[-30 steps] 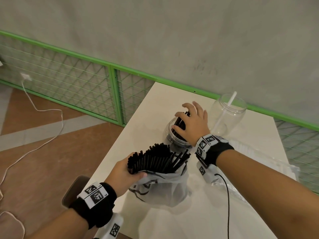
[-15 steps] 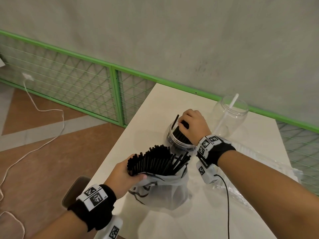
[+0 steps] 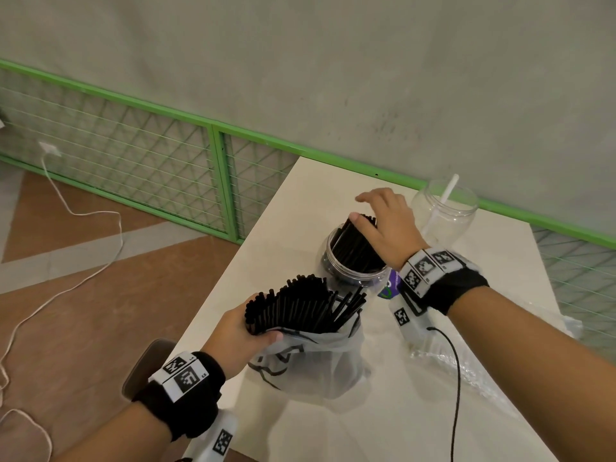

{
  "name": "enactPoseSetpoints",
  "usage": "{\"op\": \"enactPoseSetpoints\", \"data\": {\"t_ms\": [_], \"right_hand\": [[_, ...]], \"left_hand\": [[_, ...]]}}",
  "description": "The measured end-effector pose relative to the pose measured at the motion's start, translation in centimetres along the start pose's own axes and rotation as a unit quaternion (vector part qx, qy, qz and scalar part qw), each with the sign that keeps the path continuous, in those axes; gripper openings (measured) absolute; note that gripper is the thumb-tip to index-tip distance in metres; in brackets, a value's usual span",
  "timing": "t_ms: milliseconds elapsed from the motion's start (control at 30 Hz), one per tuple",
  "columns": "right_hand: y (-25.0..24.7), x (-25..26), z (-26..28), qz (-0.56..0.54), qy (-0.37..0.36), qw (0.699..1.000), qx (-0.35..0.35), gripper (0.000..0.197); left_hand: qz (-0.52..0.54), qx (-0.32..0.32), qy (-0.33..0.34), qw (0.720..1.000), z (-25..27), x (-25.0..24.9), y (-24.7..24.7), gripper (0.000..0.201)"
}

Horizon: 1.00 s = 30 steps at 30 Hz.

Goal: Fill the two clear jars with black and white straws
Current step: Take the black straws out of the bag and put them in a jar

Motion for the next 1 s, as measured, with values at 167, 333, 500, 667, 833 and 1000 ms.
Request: {"op": "enactPoseSetpoints", "data": {"t_ms": [167, 333, 500, 667, 833, 1000], "right_hand": [[-0.6, 2.3, 8.0, -0.167, 0.062, 0.982, -0.066, 0.046], [3.6, 2.2, 12.9, -0.249, 0.157, 0.953, 0.071, 0.044], [5.8, 4.8, 11.9, -0.317, 0.108, 0.939, 0.081, 0.053], [7.0, 6.4, 10.7, -0.376, 0.136, 0.915, 0.063, 0.073], [7.1, 6.6, 9.6, -0.355, 0.129, 0.922, 0.083, 0.058], [6.4, 6.8, 9.7, -0.318, 0.120, 0.939, 0.060, 0.044]], "left_hand": [[0.000, 0.004, -0.001, 1.000, -0.2, 0.0, 0.2, 0.034], [-0.015, 0.011, 0.002, 1.000, -0.3, -0.1, 0.3, 0.032], [-0.027, 0.006, 0.004, 1.000, 0.1, 0.0, 0.4, 0.029], [-0.030, 0.002, 0.010, 1.000, 0.3, 0.1, 0.4, 0.029], [-0.025, 0.014, 0.012, 1.000, 0.4, 0.2, 0.5, 0.031], [-0.021, 0.001, 0.006, 1.000, 0.5, 0.2, 0.2, 0.031]]}}
Point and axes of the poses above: each hand's wrist, its own z-axis away from the middle knuckle, its own y-axis out of the palm, x = y × z, the point moved 1 cm from there along -z, towards the middle knuckle, and after that the axes turned 15 degrees about -y, right-handed, at the moved point
